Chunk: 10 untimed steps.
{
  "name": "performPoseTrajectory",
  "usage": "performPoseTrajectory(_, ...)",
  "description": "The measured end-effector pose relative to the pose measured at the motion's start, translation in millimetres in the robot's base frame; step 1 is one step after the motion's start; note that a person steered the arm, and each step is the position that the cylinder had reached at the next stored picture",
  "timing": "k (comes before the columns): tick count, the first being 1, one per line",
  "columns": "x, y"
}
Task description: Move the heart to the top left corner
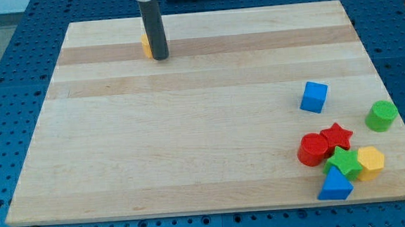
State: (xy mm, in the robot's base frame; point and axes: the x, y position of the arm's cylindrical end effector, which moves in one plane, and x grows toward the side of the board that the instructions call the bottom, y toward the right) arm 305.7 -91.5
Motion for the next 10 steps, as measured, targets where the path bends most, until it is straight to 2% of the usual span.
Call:
performPoseTrajectory(1, -29, 2)
performPoseTrajectory(5, -63, -117)
performPoseTrajectory(7, -58, -155)
performPoseTrajectory(8, -25, -174)
performPoseTrajectory(9, -31, -213)
performPoseTrajectory(10, -40, -196)
